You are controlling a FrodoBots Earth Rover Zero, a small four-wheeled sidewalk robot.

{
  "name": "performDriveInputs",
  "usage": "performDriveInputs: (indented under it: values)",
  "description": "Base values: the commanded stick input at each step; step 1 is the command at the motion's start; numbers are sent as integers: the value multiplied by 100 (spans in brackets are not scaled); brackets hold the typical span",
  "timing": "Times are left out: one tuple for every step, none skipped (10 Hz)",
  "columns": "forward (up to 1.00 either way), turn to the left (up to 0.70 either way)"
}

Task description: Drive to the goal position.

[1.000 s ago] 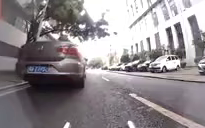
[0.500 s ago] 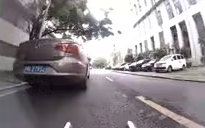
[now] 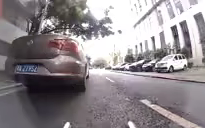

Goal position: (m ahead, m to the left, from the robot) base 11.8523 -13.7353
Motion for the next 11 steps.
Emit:
performDriveInputs:
  values:
    - [45,0]
    - [45,0]
    - [45,0]
    - [45,0]
    - [45,0]
    - [45,0]
    - [45,0]
    - [45,0]
    - [45,0]
    - [45,0]
    - [45,0]
